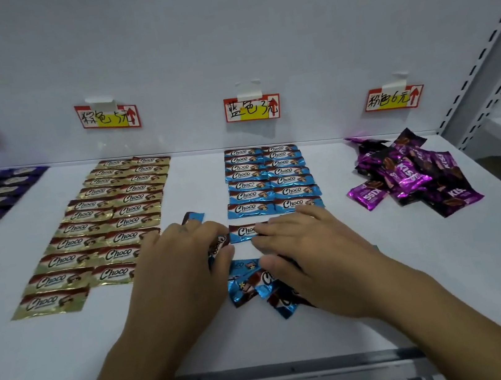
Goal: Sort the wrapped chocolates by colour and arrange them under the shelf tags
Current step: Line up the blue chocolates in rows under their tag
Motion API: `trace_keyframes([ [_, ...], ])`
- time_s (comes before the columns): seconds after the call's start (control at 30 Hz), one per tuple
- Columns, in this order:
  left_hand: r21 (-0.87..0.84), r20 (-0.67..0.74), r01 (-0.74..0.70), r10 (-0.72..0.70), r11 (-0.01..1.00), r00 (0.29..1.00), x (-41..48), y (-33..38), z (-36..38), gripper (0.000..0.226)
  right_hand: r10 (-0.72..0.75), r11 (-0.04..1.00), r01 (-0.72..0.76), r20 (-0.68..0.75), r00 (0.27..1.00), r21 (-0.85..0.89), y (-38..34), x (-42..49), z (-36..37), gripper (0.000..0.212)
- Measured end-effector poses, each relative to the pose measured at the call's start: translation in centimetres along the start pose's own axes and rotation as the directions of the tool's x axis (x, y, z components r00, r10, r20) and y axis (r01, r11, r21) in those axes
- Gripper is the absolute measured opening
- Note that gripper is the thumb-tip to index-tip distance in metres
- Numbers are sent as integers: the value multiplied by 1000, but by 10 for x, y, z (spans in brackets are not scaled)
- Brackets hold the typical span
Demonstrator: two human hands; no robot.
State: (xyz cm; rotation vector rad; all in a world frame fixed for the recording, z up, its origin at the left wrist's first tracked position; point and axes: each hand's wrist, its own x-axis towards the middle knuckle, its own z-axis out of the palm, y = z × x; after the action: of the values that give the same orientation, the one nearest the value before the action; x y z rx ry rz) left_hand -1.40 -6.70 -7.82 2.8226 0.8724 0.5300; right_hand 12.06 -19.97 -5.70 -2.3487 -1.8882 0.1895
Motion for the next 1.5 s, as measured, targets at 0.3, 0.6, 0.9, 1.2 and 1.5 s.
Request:
trace_keyframes([
  [0.3, -12, -93, -58, 57, 998, 994, 2, 6, -7, 28, 132, 991, -128, -230, 964, 35, 14, -10, -1, 67],
  [0.6, 3, 144, -123, 122, 992, 982, 15, 39, 2, 38, 303, 944, -325, -239, 923, -59, 14, -19, 9, 60],
  [0.9, -43, 74, -130, 133, 991, 988, 12, 31, 17, 41, 311, 945, -323, -164, 936, -56, 15, -18, 6, 56],
  [1.2, -72, 43, -141, 145, 987, 989, 8, 27, 27, 47, 316, 945, -325, -170, 933, -27, 18, -19, 7, 54],
  [1.5, -164, 31, -126, 133, 978, 991, 5, 26, 26, 51, 305, 949, -315, -242, 921, 0, 22, -20, 14, 53],
])
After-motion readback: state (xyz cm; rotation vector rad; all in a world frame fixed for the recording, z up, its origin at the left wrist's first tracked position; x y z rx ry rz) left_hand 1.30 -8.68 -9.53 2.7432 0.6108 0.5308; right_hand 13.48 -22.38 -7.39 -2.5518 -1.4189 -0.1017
